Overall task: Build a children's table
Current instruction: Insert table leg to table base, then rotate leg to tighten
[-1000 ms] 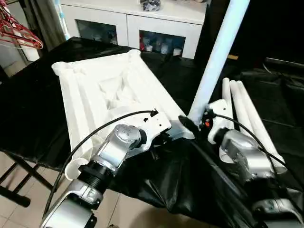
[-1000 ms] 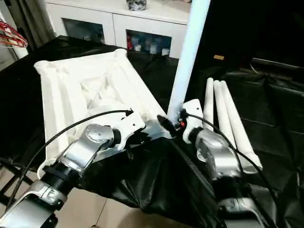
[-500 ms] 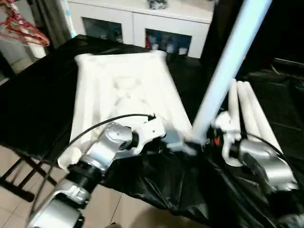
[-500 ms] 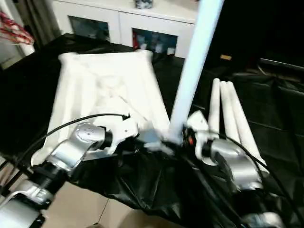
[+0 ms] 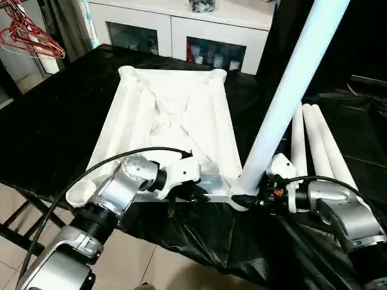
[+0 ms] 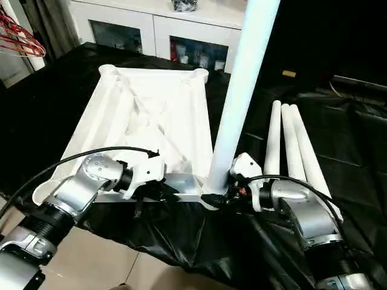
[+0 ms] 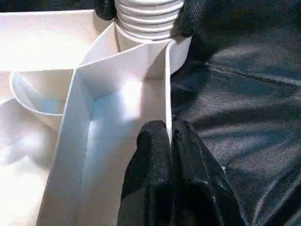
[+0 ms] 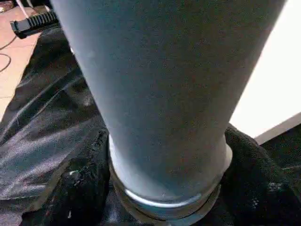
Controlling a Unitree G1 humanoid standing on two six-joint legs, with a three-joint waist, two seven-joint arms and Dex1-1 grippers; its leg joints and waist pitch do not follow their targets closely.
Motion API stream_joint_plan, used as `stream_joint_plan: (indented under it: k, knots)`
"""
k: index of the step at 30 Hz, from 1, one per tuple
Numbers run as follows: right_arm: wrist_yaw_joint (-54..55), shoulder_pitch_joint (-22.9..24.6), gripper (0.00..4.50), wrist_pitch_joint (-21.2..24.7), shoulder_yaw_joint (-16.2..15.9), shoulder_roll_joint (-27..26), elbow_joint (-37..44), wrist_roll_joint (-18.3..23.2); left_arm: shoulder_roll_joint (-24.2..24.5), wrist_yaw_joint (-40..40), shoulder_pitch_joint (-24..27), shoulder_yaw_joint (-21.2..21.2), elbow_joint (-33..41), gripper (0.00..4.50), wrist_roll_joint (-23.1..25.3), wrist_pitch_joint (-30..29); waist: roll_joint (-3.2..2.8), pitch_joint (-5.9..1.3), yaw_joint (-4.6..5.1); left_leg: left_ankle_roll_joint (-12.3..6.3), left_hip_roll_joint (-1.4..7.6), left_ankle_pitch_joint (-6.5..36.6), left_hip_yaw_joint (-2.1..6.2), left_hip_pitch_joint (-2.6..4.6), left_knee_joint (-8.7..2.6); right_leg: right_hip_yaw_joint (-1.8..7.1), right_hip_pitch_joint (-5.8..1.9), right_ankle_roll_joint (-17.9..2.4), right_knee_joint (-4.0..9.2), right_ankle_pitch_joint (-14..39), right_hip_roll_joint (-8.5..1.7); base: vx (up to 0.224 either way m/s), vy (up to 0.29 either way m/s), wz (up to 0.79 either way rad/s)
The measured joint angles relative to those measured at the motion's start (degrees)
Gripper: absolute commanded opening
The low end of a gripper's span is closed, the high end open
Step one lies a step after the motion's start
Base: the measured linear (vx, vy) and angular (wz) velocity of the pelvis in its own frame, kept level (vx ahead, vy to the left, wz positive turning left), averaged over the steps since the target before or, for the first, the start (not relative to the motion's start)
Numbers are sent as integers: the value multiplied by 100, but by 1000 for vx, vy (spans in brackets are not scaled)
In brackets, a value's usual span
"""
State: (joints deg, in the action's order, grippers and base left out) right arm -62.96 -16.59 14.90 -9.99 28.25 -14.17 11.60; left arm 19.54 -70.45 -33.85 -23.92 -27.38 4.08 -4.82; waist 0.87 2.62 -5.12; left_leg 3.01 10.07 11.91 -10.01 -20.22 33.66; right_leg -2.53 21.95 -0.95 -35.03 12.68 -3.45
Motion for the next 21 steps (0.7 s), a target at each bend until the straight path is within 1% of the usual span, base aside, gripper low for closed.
stream_joint_plan:
  k: [3, 6, 7, 9, 11, 15, 18, 19, 21]
  knots:
    - [33, 27, 282, -7, 30, -103, -6, 3, -5, 16, 2, 9, -5, 0, 0, -16, 7, -4, 0, 0, 0, 0, 0, 2, 2, 0, -2, 0, -2, 0, 0, 0, 0, 0]
    - [356, 60, 281, -75, 167, -358, -151, -4, -59, 190, 8, 95, -77, 0, 11, -119, 17, -11, 10, 6, 1, 1, 0, 15, 9, 2, -11, -1, -12, -1, 0, 0, 0, 0]
    - [662, 39, 281, -159, 279, -553, -312, -27, -146, 417, 7, 173, -167, 0, 38, -169, 22, -14, 27, 21, 1, 4, 0, 19, 11, 3, -14, -6, -17, -6, 0, 0, 0, 0]
    - [1384, -78, 280, -308, 475, -928, -661, -104, -369, 911, 4, 317, -303, 0, 122, -276, 22, -14, 100, 42, 0, 7, -1, 17, 15, 6, -14, -22, -18, -21, 0, 0, 0, 0]
    - [2194, -302, 280, -375, 710, -1330, -1065, -147, -666, 1478, -51, 394, -450, 0, 246, -432, 19, -16, 175, 47, -1, 7, -2, 19, 16, 7, -19, -33, -16, -31, -3, 0, 0, 0]
    - [3229, -627, 279, -528, 864, -1794, -1576, -293, -972, 2162, -86, 441, -563, 0, 397, -658, -3, -29, 204, 48, -2, 7, -1, 24, 7, 6, -21, -28, -16, -38, -3, 0, 0, 0]
    - [3698, -826, 279, -693, 946, -1986, -1910, -399, -1168, 2488, -103, 450, -596, 0, 493, -784, -17, -40, 202, 49, -2, 6, -1, 24, 3, 7, -22, -26, -12, -42, -3, 0, 0, 0]
    - [3722, -846, 314, -773, 951, -1997, -1976, -428, -1186, 2515, -103, 451, -597, 0, 496, -794, -22, -43, 200, 49, -3, 6, -1, 22, 3, 7, -22, -26, -11, -42, -3, 0, 0, 0]
    - [3766, -853, 349, -942, 962, -2031, -2078, -474, -1203, 2523, -103, 464, -596, 0, 504, -798, -29, -48, 195, 49, -3, 6, -1, 22, 3, 7, -22, -26, -10, -42, -3, 0, 0, 0]
